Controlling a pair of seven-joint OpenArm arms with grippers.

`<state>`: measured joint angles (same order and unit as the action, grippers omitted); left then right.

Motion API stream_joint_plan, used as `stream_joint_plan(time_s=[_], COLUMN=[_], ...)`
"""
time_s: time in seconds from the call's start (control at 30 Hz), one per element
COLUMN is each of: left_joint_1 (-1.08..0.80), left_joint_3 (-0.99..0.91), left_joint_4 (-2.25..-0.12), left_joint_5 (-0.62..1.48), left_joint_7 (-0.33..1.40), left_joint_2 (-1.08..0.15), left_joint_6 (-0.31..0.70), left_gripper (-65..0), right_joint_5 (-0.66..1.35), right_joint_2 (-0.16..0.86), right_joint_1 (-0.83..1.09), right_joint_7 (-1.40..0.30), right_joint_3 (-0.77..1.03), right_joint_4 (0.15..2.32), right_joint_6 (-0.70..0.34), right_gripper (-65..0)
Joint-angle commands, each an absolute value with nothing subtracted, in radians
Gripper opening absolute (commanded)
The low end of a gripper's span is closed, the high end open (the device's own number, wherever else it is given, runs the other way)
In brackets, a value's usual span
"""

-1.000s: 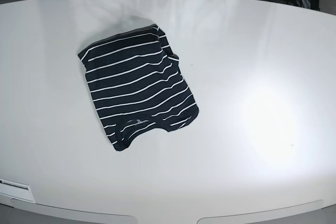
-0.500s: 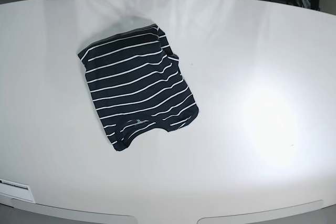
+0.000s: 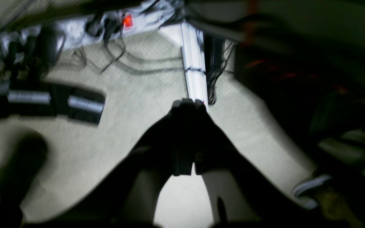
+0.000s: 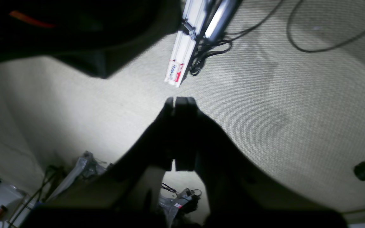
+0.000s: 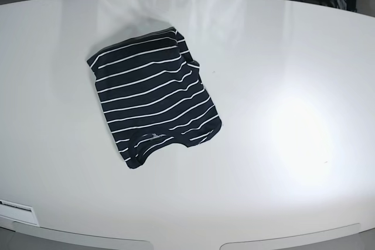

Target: Fold the T-shirt properly

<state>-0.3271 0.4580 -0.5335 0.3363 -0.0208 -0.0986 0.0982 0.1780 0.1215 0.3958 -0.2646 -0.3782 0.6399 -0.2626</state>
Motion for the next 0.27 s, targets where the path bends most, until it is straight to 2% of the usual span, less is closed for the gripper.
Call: stream_joint_plan(time_s=[0.0,0.23], left_joint_1=[-0.332,-0.327], left_joint_3=[0.469,0.476], left_joint_4=[-0.532,-0.543], left_joint_5=[0.337,0.341], left_joint_7=[-0.036,-0.047], left_joint_2=[-0.102,-0.099], left_joint_6=[0.086,0.093], left_gripper=[-65.0,-65.0], right_joint_5=[0.174,0.175], right_joint_2=[0.119,0.084], right_joint_1=[0.395,0.39], right_joint_7=[-0.254,-0.235], right_joint_3=[-0.38,-0.38], right_joint_4=[0.643,0.646], right_joint_6=[-0.257,-0.215], right_gripper=[-65.0,-65.0])
